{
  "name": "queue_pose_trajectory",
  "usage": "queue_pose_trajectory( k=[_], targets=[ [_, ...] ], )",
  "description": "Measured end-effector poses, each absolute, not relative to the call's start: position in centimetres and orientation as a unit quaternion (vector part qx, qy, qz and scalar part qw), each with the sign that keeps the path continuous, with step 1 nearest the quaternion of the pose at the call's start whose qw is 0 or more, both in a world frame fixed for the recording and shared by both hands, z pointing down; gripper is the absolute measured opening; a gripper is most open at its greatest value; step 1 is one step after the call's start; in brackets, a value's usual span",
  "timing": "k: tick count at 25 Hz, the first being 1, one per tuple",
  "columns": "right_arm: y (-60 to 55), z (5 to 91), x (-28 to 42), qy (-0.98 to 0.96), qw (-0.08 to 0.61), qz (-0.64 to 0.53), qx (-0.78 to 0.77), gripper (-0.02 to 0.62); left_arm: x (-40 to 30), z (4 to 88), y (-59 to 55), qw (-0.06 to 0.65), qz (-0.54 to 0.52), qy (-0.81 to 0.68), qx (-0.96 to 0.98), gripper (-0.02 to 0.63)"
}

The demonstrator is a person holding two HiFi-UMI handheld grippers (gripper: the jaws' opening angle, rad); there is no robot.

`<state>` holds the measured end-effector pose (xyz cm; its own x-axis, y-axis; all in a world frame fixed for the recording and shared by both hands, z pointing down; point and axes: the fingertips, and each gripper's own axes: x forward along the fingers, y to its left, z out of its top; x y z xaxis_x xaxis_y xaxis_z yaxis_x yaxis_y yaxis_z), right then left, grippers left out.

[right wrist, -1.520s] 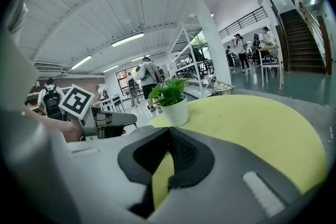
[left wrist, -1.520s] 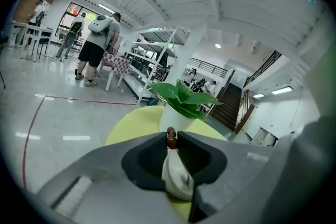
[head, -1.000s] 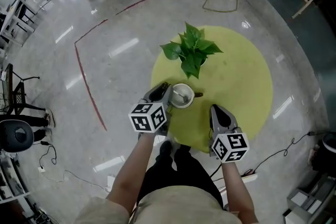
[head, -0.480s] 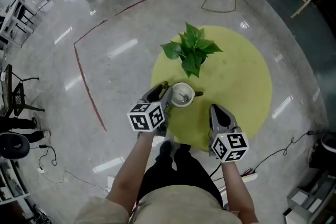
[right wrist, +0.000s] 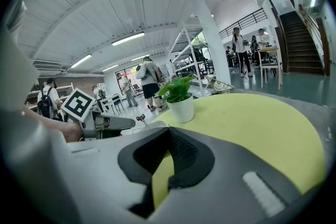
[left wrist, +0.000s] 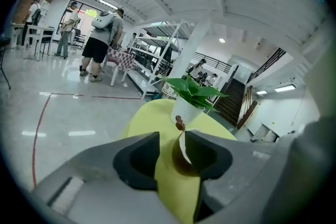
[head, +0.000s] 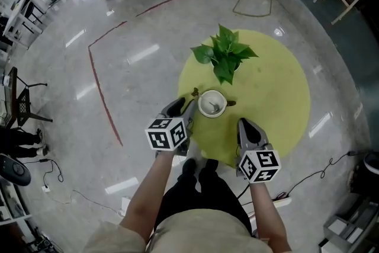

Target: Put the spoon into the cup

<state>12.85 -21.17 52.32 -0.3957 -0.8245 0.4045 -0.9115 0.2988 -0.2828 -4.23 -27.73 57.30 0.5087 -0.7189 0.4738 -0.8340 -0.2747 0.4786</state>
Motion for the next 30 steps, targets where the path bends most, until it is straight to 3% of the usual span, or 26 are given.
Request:
queue_pose_trajectory(
  k=[14,30],
  targets=[
    [-18.8,51.1,10.0,-0.802,0.084,0.224,0.547,0.002,-6.2,56.7,-23.9,0.328,0.111,-0.487,0.802,0.064],
    [-15.3,49.3,7.4,-0.790,0.071,0.204,0.574,0.002,-8.6,53.8,-20.6,0.291,0.116,-0.469,0.826,0.009]
  ],
)
